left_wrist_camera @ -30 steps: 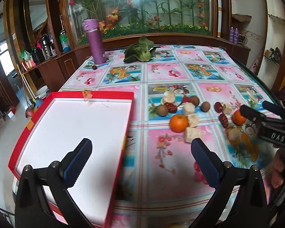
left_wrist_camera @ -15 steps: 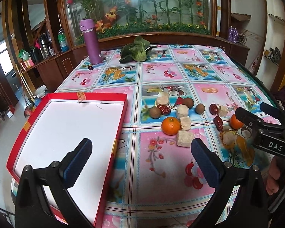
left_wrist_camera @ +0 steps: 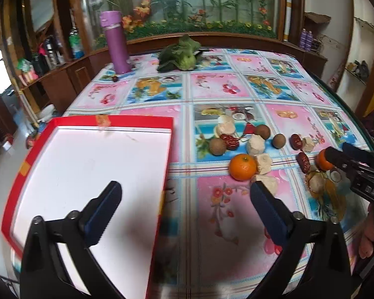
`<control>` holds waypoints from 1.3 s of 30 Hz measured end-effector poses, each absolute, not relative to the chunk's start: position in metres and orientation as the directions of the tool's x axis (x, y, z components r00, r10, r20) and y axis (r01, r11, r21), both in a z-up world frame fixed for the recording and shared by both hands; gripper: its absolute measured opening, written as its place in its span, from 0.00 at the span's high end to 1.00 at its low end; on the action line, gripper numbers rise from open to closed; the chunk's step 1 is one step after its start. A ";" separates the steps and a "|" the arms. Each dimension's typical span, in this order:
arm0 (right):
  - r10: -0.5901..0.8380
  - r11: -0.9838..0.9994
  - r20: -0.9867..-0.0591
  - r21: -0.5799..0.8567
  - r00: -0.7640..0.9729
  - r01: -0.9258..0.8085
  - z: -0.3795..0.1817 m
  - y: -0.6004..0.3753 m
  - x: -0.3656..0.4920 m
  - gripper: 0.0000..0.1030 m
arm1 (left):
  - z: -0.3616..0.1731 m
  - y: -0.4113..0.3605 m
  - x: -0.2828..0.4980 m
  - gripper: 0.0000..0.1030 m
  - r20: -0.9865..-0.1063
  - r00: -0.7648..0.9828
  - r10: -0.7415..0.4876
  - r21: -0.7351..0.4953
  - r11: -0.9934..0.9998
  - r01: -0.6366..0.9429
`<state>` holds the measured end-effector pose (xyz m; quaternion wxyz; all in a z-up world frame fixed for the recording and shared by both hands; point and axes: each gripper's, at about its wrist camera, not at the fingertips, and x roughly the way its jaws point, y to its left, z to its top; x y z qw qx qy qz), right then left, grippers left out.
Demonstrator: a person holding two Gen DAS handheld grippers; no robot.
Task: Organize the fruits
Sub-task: 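Grasp an orange with the right tool while the left tool grasps another orange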
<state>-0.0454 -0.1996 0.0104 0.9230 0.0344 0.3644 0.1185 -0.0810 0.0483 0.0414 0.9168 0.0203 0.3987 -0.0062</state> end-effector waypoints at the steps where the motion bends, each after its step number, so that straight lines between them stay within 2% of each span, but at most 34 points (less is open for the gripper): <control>1: 0.242 0.970 -0.679 0.153 0.694 -0.189 0.008 -0.200 -0.043 0.42 | 0.040 0.046 -0.077 0.23 -0.742 0.670 -0.016 0.022 0.999 0.049; 5: 0.251 0.967 -0.702 0.160 0.666 -0.196 0.002 -0.198 -0.040 0.51 | 0.035 0.032 -0.062 0.27 -0.765 0.641 -0.061 0.012 0.994 0.109; 7: 0.246 0.969 -0.709 0.160 0.661 -0.189 0.000 -0.199 -0.040 0.53 | 0.034 0.026 -0.057 0.33 -0.774 0.626 -0.092 -0.005 0.990 0.140; 9: 0.242 0.970 -0.721 0.159 0.649 -0.185 -0.003 -0.199 -0.037 0.59 | 0.032 0.021 -0.051 0.34 -0.784 0.608 -0.122 -0.027 0.986 0.163; 19: 0.233 0.972 -0.745 0.153 0.624 -0.181 -0.010 -0.198 -0.033 0.62 | 0.022 0.019 -0.031 0.40 -0.810 0.551 -0.201 -0.109 0.975 0.194; 27: 0.232 0.972 -0.748 0.149 0.622 -0.182 -0.010 -0.198 -0.031 0.62 | 0.023 0.030 -0.033 0.43 -0.824 0.529 -0.201 -0.094 0.970 0.223; 36: 0.233 0.971 -0.747 0.151 0.623 -0.183 -0.009 -0.197 -0.030 0.62 | 0.013 0.008 -0.019 0.43 -0.846 0.491 -0.206 -0.074 0.958 0.276; 39: 0.231 0.972 -0.745 0.147 0.626 -0.183 -0.009 -0.197 -0.030 0.67 | 0.012 0.008 -0.019 0.49 -0.843 0.488 -0.226 -0.093 0.955 0.282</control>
